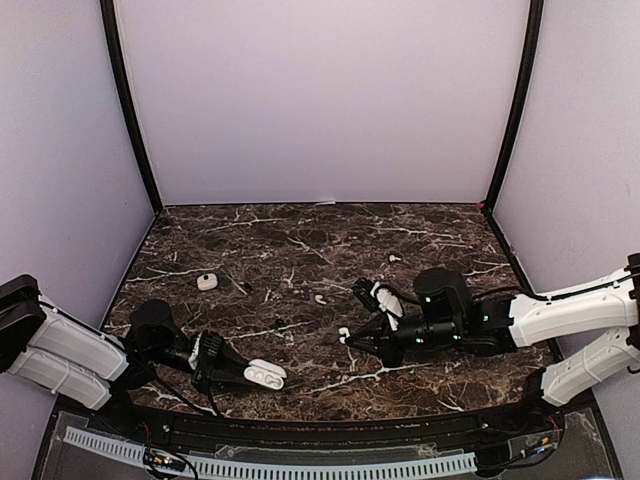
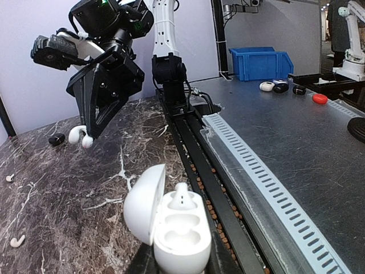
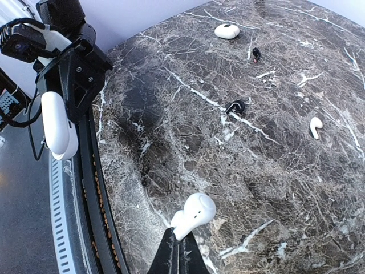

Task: Insert the wireless bluetooth earbuds into the charging case
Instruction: Insert the left earbud into the left side groove of the charging case.

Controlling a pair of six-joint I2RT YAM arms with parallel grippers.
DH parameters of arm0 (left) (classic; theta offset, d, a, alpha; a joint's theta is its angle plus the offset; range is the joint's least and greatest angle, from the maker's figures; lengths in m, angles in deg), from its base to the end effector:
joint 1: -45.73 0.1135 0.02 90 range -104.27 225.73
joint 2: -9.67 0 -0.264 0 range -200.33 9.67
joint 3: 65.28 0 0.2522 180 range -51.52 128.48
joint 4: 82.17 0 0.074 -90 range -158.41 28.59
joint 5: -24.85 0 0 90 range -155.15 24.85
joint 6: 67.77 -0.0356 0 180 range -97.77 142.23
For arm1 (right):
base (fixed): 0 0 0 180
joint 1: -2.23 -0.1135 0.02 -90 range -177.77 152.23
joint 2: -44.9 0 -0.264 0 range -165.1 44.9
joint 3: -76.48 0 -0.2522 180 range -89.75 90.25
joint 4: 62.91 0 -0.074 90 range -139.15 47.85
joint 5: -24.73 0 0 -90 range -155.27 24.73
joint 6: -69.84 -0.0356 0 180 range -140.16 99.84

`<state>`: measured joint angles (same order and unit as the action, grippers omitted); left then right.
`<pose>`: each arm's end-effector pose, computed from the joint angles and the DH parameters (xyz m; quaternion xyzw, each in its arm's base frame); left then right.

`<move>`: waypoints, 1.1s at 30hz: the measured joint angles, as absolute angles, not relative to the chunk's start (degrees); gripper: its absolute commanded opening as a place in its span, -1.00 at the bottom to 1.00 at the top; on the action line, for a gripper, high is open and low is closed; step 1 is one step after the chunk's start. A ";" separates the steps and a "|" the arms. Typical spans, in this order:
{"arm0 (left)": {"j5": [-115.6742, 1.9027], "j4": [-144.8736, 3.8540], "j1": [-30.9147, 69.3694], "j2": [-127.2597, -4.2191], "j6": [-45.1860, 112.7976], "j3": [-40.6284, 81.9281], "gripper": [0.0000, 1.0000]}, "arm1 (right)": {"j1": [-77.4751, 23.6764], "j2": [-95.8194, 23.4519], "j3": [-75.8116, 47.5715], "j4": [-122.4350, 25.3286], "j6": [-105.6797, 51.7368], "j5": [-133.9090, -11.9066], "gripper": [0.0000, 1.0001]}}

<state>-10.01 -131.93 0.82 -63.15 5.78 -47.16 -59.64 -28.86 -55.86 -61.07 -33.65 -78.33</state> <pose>0.1081 -0.1490 0.1518 0.6024 0.4022 -0.4779 0.4970 0.1196 0.2407 0.2051 -0.4023 0.7526 0.3902 0.3458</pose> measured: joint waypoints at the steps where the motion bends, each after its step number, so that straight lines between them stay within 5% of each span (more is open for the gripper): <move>1: -10.10 -131.85 0.82 -63.15 5.95 -47.14 -1.00 | -59.64 -28.64 -55.89 -61.03 -33.50 -78.30 -1.00; 15: -10.43 -130.34 0.82 -66.06 10.63 -43.53 -1.00 | -59.66 -25.67 -55.60 -58.34 -20.10 -78.76 -1.00; 33: -3.96 -121.25 0.82 -71.96 18.08 -32.49 -1.00 | -59.94 -24.29 -45.16 -43.87 27.17 -79.05 -1.00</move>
